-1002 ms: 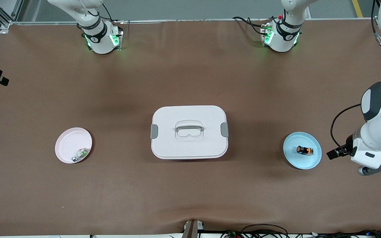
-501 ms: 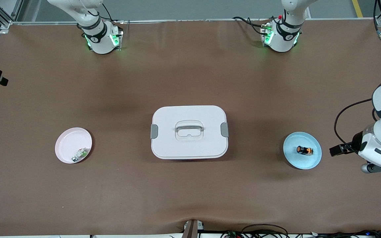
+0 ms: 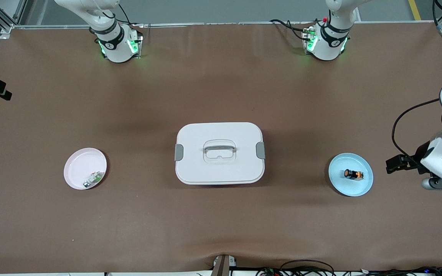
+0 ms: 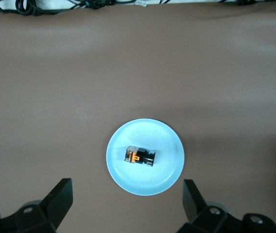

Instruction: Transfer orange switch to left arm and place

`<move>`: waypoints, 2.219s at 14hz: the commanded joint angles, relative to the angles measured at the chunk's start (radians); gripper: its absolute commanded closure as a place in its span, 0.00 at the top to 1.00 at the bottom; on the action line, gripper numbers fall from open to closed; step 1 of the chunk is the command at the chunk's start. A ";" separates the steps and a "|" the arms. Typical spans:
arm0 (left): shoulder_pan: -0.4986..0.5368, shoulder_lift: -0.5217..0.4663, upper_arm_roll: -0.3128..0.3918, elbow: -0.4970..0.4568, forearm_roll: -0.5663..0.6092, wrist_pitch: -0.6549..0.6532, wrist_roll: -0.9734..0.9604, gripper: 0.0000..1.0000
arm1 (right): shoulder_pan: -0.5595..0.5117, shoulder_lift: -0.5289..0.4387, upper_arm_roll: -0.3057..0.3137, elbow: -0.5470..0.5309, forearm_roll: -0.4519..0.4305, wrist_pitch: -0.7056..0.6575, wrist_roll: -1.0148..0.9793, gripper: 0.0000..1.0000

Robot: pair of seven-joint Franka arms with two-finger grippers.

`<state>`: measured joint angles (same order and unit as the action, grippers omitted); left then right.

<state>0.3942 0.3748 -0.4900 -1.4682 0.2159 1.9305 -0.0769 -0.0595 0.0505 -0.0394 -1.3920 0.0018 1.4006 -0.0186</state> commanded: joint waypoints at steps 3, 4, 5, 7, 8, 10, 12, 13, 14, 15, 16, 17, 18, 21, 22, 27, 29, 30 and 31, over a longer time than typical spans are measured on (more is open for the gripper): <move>-0.015 -0.187 0.021 -0.116 -0.039 0.001 0.026 1.00 | 0.001 -0.001 -0.002 0.013 -0.002 0.001 -0.004 1.00; -0.015 -0.220 0.021 -0.132 -0.039 -0.001 0.028 1.00 | 0.000 0.000 -0.002 0.013 0.001 0.008 -0.001 1.00; -0.012 -0.253 0.021 -0.161 -0.041 0.017 0.026 1.00 | 0.000 0.000 -0.002 0.013 0.001 0.011 0.000 1.00; -0.006 -0.275 0.024 -0.158 -0.039 0.016 0.026 1.00 | 0.000 0.000 -0.002 0.013 0.004 0.011 0.006 1.00; -0.006 -0.277 0.022 -0.152 -0.041 0.012 0.025 1.00 | -0.002 0.000 -0.004 0.013 0.010 0.011 0.008 1.00; -0.003 -0.275 0.021 -0.150 -0.065 0.010 0.020 1.00 | -0.008 -0.001 -0.007 0.013 0.029 0.009 0.008 1.00; 0.018 -0.278 0.025 -0.138 -0.169 0.007 0.014 1.00 | -0.008 -0.001 -0.007 0.013 0.029 0.009 0.008 1.00; 0.028 -0.281 0.024 -0.129 -0.177 -0.005 0.013 1.00 | -0.008 -0.001 -0.007 0.013 0.030 0.009 0.008 1.00; 0.029 -0.284 0.022 -0.123 -0.178 -0.017 0.012 1.00 | -0.008 -0.001 -0.007 0.013 0.030 0.009 0.008 1.00; 0.029 -0.292 0.024 -0.123 -0.179 -0.030 0.016 1.00 | -0.008 -0.001 -0.007 0.011 0.030 0.008 0.008 1.00; 0.031 -0.298 0.024 -0.123 -0.179 -0.048 0.019 1.00 | -0.013 -0.001 -0.007 0.011 0.032 0.008 0.008 1.00; 0.031 -0.303 0.025 -0.123 -0.179 -0.063 0.022 1.00 | -0.014 -0.001 -0.007 0.011 0.035 0.008 0.009 1.00; 0.031 -0.306 0.025 -0.123 -0.178 -0.070 0.022 1.00 | -0.017 -0.001 -0.007 0.011 0.043 0.008 0.009 1.00; 0.031 -0.306 0.025 -0.123 -0.178 -0.071 0.023 1.00 | -0.026 -0.001 -0.007 0.011 0.057 0.006 0.009 1.00; 0.031 -0.304 0.025 -0.123 -0.178 -0.071 0.022 1.00 | -0.029 -0.001 -0.007 0.011 0.057 0.006 0.009 1.00; 0.031 -0.300 0.025 -0.121 -0.178 -0.070 0.019 1.00 | -0.028 -0.001 -0.007 0.011 0.057 0.006 0.009 1.00; 0.031 -0.300 0.025 -0.121 -0.179 -0.070 0.017 1.00 | -0.028 -0.001 -0.007 0.011 0.057 0.006 0.009 1.00; 0.028 -0.300 0.025 -0.121 -0.181 -0.070 0.017 1.00 | -0.029 -0.001 -0.007 0.011 0.057 0.006 0.009 1.00; 0.023 -0.300 0.027 -0.121 -0.179 -0.070 0.017 1.00 | -0.028 -0.001 -0.007 0.011 0.057 0.006 0.009 1.00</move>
<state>0.4199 0.0886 -0.4680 -1.5848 0.0572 1.8736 -0.0761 -0.0726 0.0505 -0.0534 -1.3909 0.0418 1.4127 -0.0154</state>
